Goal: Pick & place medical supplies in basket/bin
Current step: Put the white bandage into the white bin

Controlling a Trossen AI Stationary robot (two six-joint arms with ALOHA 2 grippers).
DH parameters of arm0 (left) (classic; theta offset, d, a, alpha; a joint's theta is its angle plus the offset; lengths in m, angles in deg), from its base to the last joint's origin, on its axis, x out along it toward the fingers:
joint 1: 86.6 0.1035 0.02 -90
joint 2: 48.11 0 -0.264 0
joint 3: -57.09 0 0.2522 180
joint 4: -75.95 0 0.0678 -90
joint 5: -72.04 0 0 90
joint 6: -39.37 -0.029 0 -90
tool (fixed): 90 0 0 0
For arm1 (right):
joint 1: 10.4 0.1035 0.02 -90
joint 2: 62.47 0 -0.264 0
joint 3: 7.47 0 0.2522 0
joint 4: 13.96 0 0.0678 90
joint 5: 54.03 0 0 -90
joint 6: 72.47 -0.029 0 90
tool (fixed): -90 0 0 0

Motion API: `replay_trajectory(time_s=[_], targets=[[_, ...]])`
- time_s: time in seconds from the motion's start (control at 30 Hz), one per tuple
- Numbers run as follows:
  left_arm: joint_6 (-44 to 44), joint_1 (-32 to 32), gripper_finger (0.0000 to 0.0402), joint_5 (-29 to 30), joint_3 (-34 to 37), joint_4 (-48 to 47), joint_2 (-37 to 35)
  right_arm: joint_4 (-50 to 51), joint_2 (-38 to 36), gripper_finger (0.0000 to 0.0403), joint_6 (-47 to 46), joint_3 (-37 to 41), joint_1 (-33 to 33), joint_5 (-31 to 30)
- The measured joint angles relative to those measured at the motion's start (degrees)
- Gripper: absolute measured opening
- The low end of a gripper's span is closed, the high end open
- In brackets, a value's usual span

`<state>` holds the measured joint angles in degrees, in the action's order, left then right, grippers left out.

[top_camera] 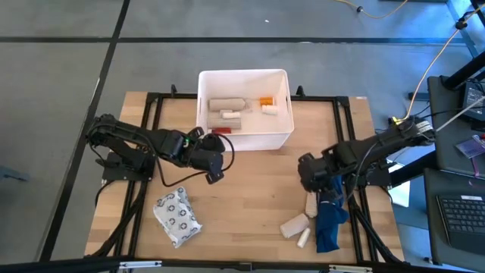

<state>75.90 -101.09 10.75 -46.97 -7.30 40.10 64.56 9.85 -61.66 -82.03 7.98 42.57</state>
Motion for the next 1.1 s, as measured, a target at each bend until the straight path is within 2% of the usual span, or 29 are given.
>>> replay_trajectory(time_s=[0.33,0.8,0.93,1.1], targets=[[-0.4,-0.1,0.0186,0.3,0.0,1.2,0.3,0.7,10.7,0.0173,14.3,0.0,8.2,-1.1],[-1.3,-0.1,0.0186,1.3,0.0,2.2,0.3,-1.5,28.1,0.017,18.0,-0.2,13.1,-0.7],[-1.3,-0.1,0.0186,1.3,0.0,2.2,0.3,-2.0,28.9,0.0138,18.0,-0.3,13.1,-0.6],[-2.3,-0.1,0.0186,1.3,0.0,2.2,0.3,-1.7,28.9,0.0046,16.8,-0.3,12.8,-0.6]])
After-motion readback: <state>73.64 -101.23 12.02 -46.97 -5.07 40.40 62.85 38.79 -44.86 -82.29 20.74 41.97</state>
